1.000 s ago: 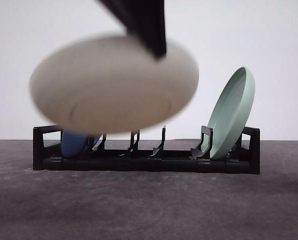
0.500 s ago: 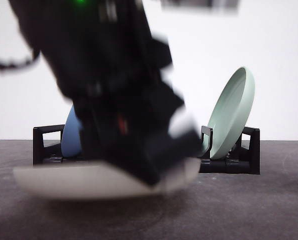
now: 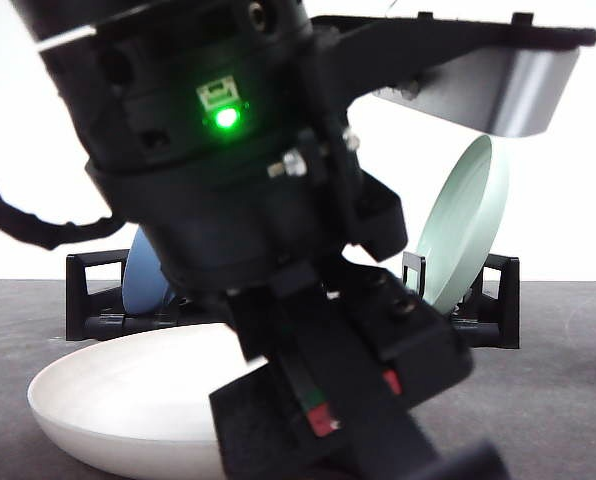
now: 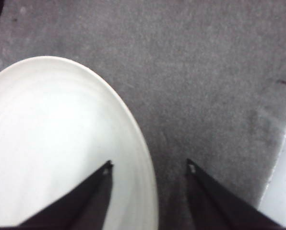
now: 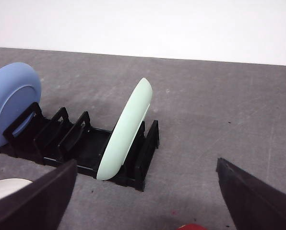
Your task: Place pomegranate in white plate
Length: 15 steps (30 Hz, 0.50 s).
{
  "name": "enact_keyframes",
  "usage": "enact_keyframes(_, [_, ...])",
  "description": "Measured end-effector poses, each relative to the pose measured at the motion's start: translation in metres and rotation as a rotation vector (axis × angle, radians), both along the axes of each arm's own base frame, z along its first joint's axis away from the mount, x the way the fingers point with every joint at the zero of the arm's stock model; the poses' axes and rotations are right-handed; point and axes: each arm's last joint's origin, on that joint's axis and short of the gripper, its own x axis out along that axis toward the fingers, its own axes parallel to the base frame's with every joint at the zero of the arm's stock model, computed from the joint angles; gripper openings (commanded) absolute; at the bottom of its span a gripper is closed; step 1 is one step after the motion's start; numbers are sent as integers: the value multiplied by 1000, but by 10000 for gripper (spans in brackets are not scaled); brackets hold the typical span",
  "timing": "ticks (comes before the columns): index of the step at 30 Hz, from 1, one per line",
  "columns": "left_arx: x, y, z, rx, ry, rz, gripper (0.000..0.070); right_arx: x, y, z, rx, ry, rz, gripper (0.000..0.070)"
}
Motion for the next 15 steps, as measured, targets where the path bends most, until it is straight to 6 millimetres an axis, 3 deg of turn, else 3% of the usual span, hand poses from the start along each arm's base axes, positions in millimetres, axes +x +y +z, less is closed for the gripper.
enact_keyframes(4, [1, -3, 20, -69, -19, 4, 360, 0, 0, -1, 0, 14, 0, 595])
enact_keyframes(7, [1, -4, 49, -154, -43, 11, 361, -1, 0, -3, -2, 37, 0, 602])
enact_keyframes(12, [5, 10, 129, -422, -75, 60, 361, 9, 0, -14, 2, 168, -9, 655])
enact_keyframes(15, [10, 35, 183, -612, -100, 115, 361, 21, 0, -22, -13, 274, -32, 700])
